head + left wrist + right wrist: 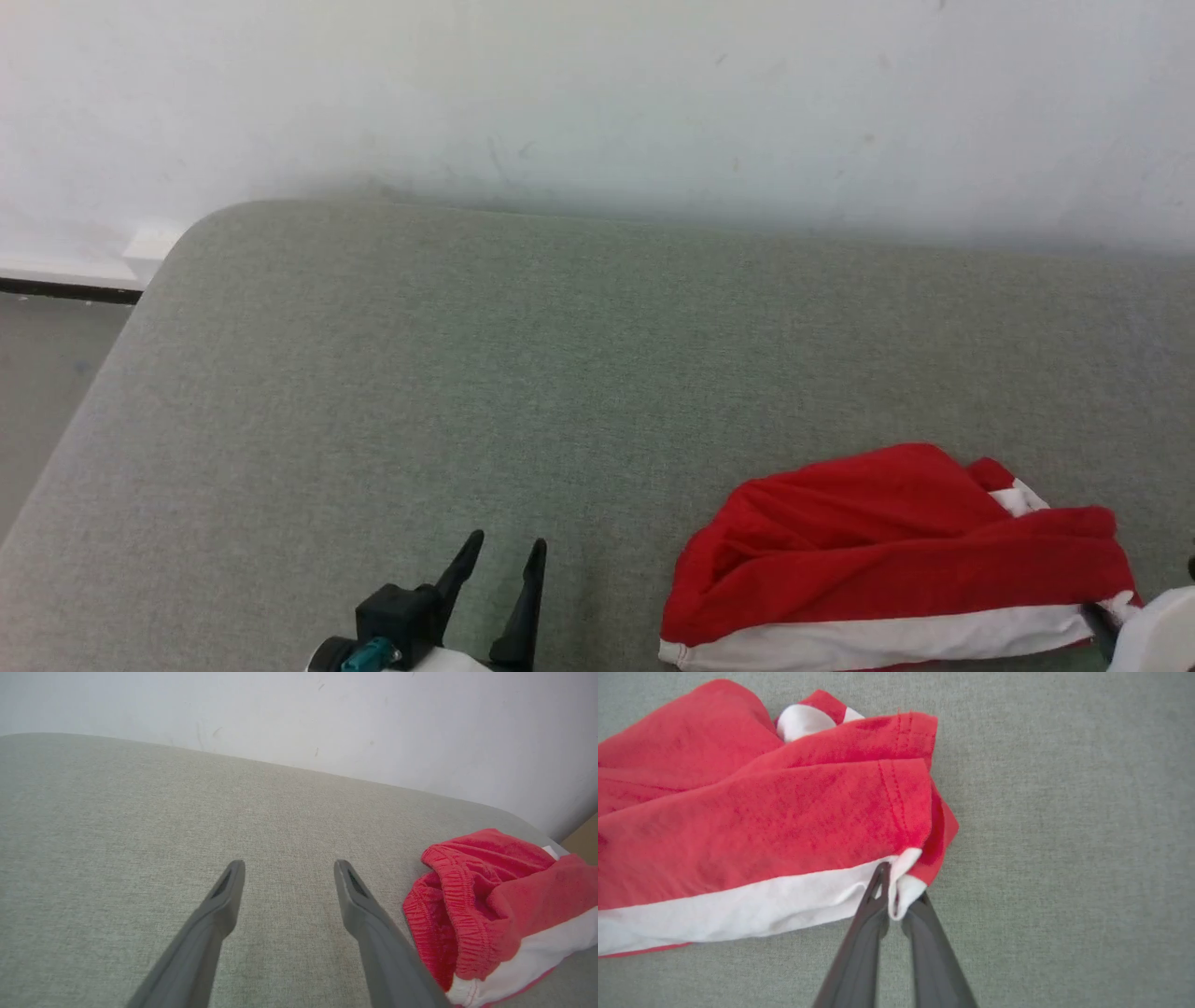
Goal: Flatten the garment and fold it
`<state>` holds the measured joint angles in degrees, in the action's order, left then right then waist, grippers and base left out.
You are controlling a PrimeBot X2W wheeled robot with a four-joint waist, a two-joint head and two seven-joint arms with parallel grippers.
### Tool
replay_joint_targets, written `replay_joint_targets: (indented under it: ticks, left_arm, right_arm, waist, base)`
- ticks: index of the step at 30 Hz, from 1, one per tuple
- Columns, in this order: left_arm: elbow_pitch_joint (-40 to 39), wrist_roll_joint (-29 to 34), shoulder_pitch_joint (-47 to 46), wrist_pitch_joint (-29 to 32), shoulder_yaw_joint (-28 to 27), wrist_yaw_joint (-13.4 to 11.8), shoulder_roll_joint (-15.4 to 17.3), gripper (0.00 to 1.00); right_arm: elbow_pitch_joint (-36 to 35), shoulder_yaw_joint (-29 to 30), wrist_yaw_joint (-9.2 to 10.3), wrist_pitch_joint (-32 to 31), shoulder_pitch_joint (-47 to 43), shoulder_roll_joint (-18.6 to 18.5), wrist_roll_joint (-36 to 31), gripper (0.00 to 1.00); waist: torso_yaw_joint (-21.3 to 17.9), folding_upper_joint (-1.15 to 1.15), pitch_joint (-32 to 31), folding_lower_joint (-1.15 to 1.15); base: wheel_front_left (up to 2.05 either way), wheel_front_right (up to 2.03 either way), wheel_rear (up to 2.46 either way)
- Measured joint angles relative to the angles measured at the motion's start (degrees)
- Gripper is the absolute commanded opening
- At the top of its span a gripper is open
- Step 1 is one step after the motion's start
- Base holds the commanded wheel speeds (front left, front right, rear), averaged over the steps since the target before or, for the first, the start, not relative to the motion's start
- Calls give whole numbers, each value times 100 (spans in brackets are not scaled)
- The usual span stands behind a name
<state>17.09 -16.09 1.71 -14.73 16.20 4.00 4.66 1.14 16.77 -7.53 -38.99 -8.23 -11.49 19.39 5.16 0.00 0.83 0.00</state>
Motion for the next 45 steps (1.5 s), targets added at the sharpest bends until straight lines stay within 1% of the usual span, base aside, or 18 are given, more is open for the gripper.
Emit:
replay_joint_targets:
  ticks: [5, 6, 7, 8, 11, 12, 14, 16, 20, 22, 33, 34, 35, 38, 42, 45]
  left_arm:
    - [14, -8, 38, 0, 172, 109, -42, 100]
    - [14, -8, 38, 0, 172, 109, -42, 100]
    - [21, -91, 97, 3, 285, 177, -48, 100]
    - [9, -168, 131, 37, 368, 209, -52, 100]
    - [-48, -441, 209, 415, 721, 290, -42, 100]
    - [-87, -536, 220, 608, 861, 302, -13, 100]
    - [-192, -673, 235, 936, 1150, 308, 93, 100]
    - [-308, -829, 234, 1168, 1324, 309, 216, 100]
    - [-347, -983, 225, 1539, 1490, 309, 424, 100]
    - [-332, -1024, 223, 1649, 1544, 309, 477, 100]
    - [-174, -1166, -179, 1667, 1729, 310, 472, 100]
    - [-169, -1198, -211, 1667, 1770, 310, 474, 33]
    - [-165, -1236, -235, 1666, 1805, 310, 478, 0]
    - [-164, -1318, -282, 1659, 1900, 310, 526, 0]
    - [-207, -1344, -296, 1494, 1891, 310, 644, 0]
    - [-310, -1352, -294, 1391, 1847, 302, 682, 0]
  right_arm:
    - [-138, -404, -1, 1082, -5, -31, -147, 100]
    - [-138, -404, -1, 1082, -5, -31, -147, 100]
    - [-312, -614, 0, 1480, -80, -78, -233, 100]
    - [-423, -687, -3, 1706, -151, -88, -267, 100]
    - [-609, -806, -3, 2331, -376, -27, -331, 100]
    - [-631, -794, -1, 2540, -434, 51, -337, 100]
    - [-631, -787, -1, 2895, -523, 163, -394, 100]
    - [-591, -832, -1, 3143, -594, 171, -539, 100]
    - [-410, -944, -1, 3334, -621, 219, -581, 100]
    - [-342, -944, -1, 3375, -618, 223, -581, 100]
    - [-52, -913, -1, 3346, -482, 215, -632, 100]
    - [-34, -894, -1, 3344, -477, 218, -633, 100]
    - [-18, -872, -1, 3338, -471, 219, -644, 100]
    - [49, -808, -1, 3295, -459, 221, -680, 100]
    - [116, -781, -1, 3176, -462, 194, -682, 100]
    - [120, -808, -1, 2899, -516, 49, -680, 100]
  waist:
    - [-93, 0, -101, 0]
    - [-93, 0, -101, 0]
    - [-137, 0, -156, 0]
    - [-165, 0, -178, -1]
    - [-259, 0, -219, -1]
    - [-291, 0, -221, -1]
    - [-347, 0, -208, -1]
    - [-381, 0, -168, 0]
    - [-453, 0, -72, 0]
    - [-485, 0, -24, 0]
    - [-593, 0, 267, 1]
    - [-595, 0, 291, 0]
    - [-595, 0, 312, 0]
    - [-580, 0, 340, 1]
    - [-540, 0, 292, 0]
    - [-506, 0, 238, 0]
  base:
    - [0, 0, 0]
    - [0, 0, 0]
    - [0, 0, 0]
    - [0, 0, 0]
    - [0, 0, 0]
    - [0, 0, 0]
    - [0, 0, 0]
    - [0, 0, 0]
    - [0, 0, 0]
    - [0, 0, 0]
    - [0, 0, 0]
    - [0, 0, 0]
    - [0, 0, 0]
    - [0, 0, 0]
    - [0, 0, 0]
    - [0, 0, 0]
